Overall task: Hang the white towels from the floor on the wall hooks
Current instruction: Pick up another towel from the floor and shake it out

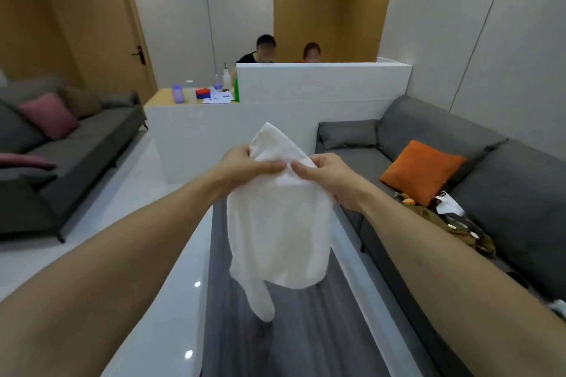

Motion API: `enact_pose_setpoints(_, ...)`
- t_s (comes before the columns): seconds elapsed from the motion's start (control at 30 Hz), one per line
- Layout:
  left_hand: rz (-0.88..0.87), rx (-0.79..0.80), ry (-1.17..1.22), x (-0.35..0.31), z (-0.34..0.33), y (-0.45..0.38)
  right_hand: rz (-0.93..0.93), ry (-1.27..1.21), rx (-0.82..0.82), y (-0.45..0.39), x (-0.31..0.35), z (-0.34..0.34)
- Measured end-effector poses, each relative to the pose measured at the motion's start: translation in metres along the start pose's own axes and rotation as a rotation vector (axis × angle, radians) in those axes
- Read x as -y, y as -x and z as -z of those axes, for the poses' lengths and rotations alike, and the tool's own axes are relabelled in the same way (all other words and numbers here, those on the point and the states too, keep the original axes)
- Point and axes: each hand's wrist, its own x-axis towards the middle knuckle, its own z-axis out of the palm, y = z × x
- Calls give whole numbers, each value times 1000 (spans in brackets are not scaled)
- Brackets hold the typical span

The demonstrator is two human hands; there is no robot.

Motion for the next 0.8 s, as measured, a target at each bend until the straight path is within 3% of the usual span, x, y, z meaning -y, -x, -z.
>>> enact_pose_setpoints(0.07, 7, -37, 89, -3, 0, -15, -54, 109, 149, -21, 2, 6)
enact_pose_setpoints(0.17, -6, -75, 21, 1, 5, -29, -111, 387, 278, -46, -1, 8)
enact_pose_setpoints(0.27, 27, -261, -66, 18, 24, -39, -121, 762, 346, -67, -16, 11)
enact_pose_setpoints(0.4, 118, -503, -227, 55, 69, -42, -133, 793, 265, -94, -42, 27)
enact_pose_setpoints(0.6, 252, -491, -854, 98, 110, -48, -102, 825, -18, -139, -50, 14)
enact_pose_setpoints(0.8, 198, -603, -787, 92, 150, -98, -59, 836, -271, -193, -19, 0)
